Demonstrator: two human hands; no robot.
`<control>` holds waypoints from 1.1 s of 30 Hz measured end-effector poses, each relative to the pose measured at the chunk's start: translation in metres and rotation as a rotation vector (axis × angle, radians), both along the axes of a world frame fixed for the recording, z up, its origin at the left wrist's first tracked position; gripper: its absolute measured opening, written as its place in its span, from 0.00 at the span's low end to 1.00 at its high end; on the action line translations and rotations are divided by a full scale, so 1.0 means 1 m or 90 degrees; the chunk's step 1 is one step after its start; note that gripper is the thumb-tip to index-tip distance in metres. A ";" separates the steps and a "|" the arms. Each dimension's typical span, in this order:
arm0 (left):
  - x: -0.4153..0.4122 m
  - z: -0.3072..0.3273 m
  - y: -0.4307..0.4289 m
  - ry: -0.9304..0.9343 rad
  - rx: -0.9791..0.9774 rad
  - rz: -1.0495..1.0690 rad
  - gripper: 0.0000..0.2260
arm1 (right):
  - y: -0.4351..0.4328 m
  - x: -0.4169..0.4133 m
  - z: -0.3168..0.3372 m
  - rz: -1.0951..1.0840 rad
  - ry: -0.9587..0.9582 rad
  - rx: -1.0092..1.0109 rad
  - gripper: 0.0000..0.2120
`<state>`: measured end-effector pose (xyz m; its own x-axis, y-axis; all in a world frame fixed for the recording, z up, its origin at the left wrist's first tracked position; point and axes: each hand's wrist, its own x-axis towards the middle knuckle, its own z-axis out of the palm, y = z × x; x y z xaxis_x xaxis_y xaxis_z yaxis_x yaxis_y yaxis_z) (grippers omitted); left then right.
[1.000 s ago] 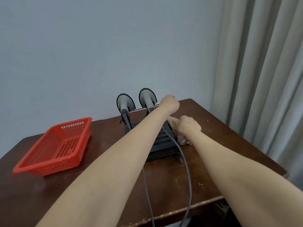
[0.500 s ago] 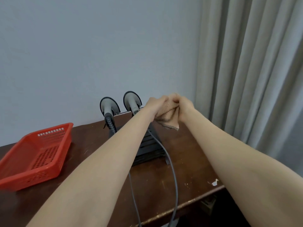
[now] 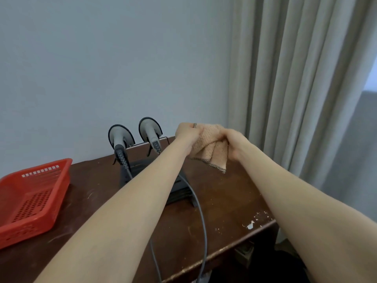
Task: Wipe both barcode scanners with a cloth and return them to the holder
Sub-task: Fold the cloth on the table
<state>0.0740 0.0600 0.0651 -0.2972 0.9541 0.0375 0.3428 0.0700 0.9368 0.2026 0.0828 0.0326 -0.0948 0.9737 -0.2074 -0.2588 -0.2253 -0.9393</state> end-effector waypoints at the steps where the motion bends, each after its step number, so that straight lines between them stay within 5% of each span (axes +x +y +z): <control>1: 0.001 0.000 0.000 0.016 0.017 0.003 0.07 | -0.002 0.002 -0.001 -0.013 -0.023 0.001 0.12; 6: -0.002 -0.001 0.003 0.074 0.086 0.020 0.17 | -0.008 0.011 -0.008 -0.049 -0.112 -0.018 0.15; 10: -0.001 0.002 0.000 0.026 0.089 -0.055 0.12 | -0.012 0.010 -0.012 0.048 -0.128 0.038 0.25; 14: 0.002 0.011 -0.008 0.021 0.070 -0.152 0.06 | -0.017 0.009 -0.005 0.087 -0.047 0.070 0.10; 18: 0.009 0.020 -0.017 0.045 -0.013 -0.188 0.06 | -0.019 0.003 -0.003 0.129 -0.038 0.095 0.29; 21: 0.013 0.022 -0.020 0.086 -0.038 -0.177 0.07 | -0.021 0.000 -0.003 0.099 -0.088 0.089 0.07; 24: 0.008 0.021 -0.019 0.091 0.001 -0.208 0.10 | -0.019 0.002 -0.005 0.032 -0.109 0.073 0.06; 27: -0.001 0.022 -0.015 0.221 -0.002 -0.245 0.05 | -0.014 0.002 -0.006 0.008 -0.101 0.098 0.07; 30: -0.009 0.024 -0.012 0.476 -0.122 -0.208 0.11 | -0.012 0.001 -0.004 -0.029 -0.153 0.121 0.06; 33: -0.019 0.021 -0.010 0.497 -0.150 -0.149 0.14 | -0.005 0.005 -0.005 -0.068 -0.179 0.082 0.16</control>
